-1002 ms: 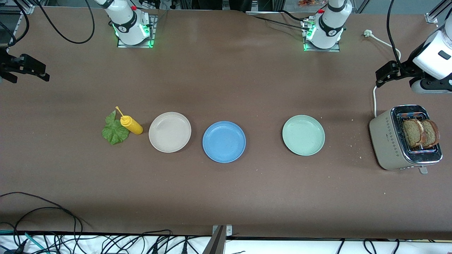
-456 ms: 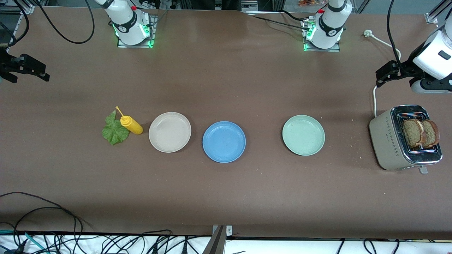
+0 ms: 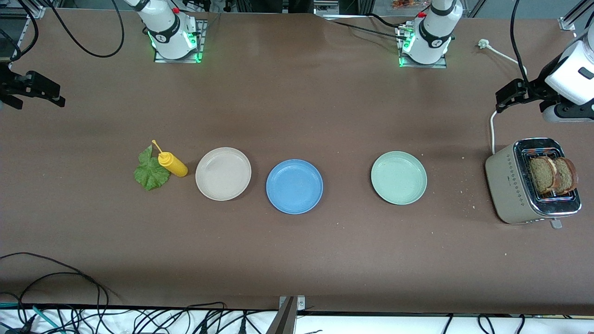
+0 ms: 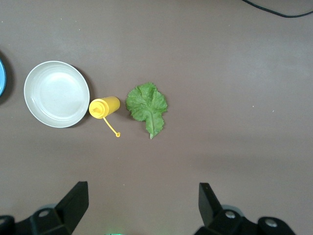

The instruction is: Make sandwich in blue plate with both arms

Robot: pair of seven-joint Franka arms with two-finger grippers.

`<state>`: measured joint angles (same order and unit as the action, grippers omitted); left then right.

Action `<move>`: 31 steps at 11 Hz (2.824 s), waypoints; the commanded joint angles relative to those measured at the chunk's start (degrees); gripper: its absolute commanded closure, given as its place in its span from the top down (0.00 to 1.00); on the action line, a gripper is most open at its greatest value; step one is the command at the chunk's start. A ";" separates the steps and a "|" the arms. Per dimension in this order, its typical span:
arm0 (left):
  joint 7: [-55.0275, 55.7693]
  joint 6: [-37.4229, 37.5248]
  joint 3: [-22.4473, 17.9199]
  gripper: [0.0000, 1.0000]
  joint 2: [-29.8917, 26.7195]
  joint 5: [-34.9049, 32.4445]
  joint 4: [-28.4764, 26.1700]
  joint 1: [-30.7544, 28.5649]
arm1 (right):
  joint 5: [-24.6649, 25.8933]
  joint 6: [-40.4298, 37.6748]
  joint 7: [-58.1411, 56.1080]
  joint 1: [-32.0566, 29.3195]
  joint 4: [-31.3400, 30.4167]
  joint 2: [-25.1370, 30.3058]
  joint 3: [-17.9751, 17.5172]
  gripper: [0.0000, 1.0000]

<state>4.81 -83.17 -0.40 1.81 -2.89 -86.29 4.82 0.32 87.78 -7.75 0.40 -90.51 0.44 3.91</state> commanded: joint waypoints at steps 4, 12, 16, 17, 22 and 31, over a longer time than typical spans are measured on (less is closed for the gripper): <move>-1.47 1.87 -0.48 1.00 0.38 4.11 1.47 -0.95 | -0.76 -0.68 0.63 0.04 0.42 0.44 -0.04 1.00; -1.47 1.87 -0.48 1.00 0.47 3.77 1.47 -1.13 | -0.85 -0.77 0.63 0.04 0.42 0.44 -0.04 1.00; -1.56 1.87 -0.48 1.00 0.47 3.68 1.47 -1.13 | -0.85 -0.77 0.63 0.04 0.42 0.44 -0.04 1.00; -1.56 1.87 -0.48 1.00 0.47 3.59 1.47 -1.13 | -0.85 -0.77 0.72 0.04 0.42 0.44 -0.04 1.00; -1.56 1.87 -0.48 1.00 0.47 3.50 1.47 -1.13 | -0.94 -0.86 0.63 0.04 0.42 0.44 -0.04 1.00; -1.47 1.87 -0.48 1.00 0.47 3.42 1.47 -1.13 | -0.94 -0.86 0.72 0.04 0.42 0.44 0.05 1.00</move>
<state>4.81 -82.54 -0.80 1.84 -0.67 -86.29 4.26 0.30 87.77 -7.63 0.40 -90.51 0.44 3.91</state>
